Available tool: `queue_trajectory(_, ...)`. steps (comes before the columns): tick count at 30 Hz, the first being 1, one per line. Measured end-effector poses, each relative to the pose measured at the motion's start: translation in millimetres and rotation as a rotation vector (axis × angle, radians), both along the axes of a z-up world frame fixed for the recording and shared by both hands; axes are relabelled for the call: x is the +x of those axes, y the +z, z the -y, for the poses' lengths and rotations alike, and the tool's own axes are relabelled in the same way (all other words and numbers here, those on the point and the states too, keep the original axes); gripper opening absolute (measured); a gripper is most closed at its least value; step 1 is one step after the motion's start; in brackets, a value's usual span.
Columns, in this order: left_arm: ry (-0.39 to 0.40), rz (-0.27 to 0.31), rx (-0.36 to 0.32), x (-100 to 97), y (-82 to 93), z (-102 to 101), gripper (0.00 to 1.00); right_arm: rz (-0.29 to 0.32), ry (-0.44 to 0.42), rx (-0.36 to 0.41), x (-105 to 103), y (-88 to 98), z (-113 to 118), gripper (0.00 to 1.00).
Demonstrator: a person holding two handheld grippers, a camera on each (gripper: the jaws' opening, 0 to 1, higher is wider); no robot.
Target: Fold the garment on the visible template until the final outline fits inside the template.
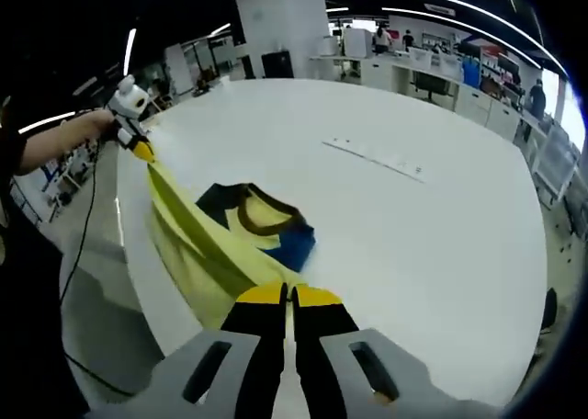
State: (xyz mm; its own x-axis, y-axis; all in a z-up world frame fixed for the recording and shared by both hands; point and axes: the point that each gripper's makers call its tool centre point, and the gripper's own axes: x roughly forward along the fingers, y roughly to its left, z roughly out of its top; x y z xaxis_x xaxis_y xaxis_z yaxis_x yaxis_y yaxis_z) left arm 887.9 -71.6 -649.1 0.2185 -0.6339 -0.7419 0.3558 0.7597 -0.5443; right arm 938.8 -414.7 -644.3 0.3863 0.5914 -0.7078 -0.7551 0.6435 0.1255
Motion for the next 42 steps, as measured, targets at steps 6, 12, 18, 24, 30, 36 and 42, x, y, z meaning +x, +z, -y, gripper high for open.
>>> queue_trajectory(6, 0.012, -0.023, -0.009, 16.1, -10.2, -1.7, 0.00, -0.019, -0.003, 0.005, 17.8, -10.8, -2.4, 0.03)
queue_trajectory(12, 0.035, -0.056, -0.017, 30.5, -27.4, -1.2, 0.00, -0.056, -0.007, -0.005, 36.5, -31.3, -4.9, 0.03)
queue_trajectory(18, 0.053, -0.089, -0.022, 40.7, -41.2, 0.3, 0.00, -0.088, -0.003, -0.027, 51.7, -49.8, -4.9, 0.03)
queue_trajectory(24, 0.090, -0.090, -0.040, 54.2, -43.2, -5.0, 0.00, -0.112, -0.020, -0.006, 66.2, -58.4, -7.7, 0.03)
queue_trajectory(30, 0.136, -0.114, -0.020, 65.4, -62.1, -11.6, 0.00, -0.147, -0.028, -0.014, 75.3, -75.7, -13.4, 0.03)
queue_trajectory(36, 0.162, -0.131, -0.006, 73.2, -81.1, -16.2, 0.00, -0.171, -0.038, -0.028, 81.7, -91.9, -13.7, 0.03)
queue_trajectory(42, 0.208, -0.140, -0.014, 83.1, -91.4, -17.4, 0.00, -0.210, -0.074, -0.005, 88.8, -102.7, -15.7, 0.03)
